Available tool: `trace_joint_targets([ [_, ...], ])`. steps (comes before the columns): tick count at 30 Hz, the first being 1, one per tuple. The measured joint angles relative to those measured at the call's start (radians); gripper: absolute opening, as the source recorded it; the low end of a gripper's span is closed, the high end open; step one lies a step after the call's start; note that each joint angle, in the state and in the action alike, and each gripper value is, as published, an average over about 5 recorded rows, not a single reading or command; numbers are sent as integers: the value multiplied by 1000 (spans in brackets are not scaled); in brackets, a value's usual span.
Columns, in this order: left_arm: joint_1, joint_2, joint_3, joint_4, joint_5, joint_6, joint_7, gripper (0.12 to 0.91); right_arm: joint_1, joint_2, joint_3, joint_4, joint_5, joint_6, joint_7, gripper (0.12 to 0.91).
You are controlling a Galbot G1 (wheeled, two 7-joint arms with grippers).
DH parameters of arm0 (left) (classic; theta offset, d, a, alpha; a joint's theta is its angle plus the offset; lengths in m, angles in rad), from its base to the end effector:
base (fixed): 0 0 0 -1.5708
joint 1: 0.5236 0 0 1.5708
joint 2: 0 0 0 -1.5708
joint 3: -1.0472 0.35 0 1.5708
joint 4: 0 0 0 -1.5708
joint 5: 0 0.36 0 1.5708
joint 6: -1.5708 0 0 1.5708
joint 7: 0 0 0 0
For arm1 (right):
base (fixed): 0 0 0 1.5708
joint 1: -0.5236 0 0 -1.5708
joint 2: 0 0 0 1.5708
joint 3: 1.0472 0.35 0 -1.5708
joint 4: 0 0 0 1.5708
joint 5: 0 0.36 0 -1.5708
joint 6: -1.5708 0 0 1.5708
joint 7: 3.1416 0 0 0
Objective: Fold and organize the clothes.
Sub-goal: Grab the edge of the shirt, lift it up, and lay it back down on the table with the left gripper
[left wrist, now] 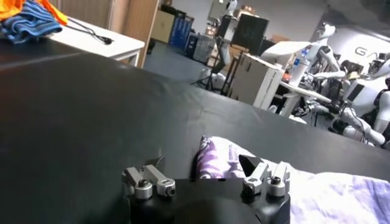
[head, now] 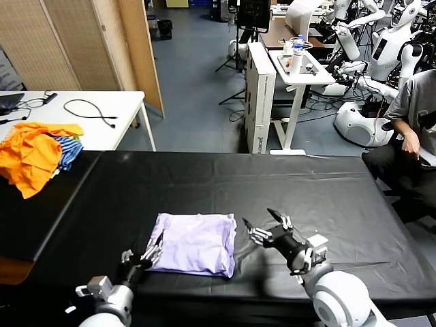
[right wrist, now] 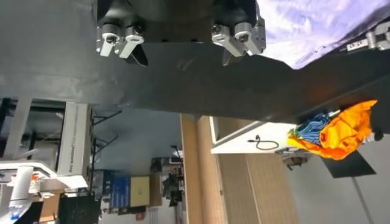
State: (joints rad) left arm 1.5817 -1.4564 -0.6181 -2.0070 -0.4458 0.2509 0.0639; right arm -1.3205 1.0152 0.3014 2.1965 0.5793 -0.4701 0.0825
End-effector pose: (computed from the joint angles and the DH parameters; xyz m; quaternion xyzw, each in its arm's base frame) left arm 0.1812 0.0532 -0.3316 -0.0251 -0.9743 0.1566 0.1601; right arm 0.2330 -0.0188 -0.2233 0.2170 -0.9634 -0.0138 0.1565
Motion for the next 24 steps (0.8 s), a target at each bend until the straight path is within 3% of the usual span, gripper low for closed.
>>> trace_joint_targets([
  [6,-1,-3,7,-2,-1,0,8,616,0,2,0,-2,0,0,0,907],
  [11,1,-2,7,-8,-28,6,11,316,1,6,-1,-8,-3,0,0,907],
  [14,0,-2,7,-12,-49,13,10,185,1,7,-1,-9,-4,0,0,907],
  [24,-10,21,-15,-21,24,5,0,167,-1,7,7,-16,-5,1,2,907],
])
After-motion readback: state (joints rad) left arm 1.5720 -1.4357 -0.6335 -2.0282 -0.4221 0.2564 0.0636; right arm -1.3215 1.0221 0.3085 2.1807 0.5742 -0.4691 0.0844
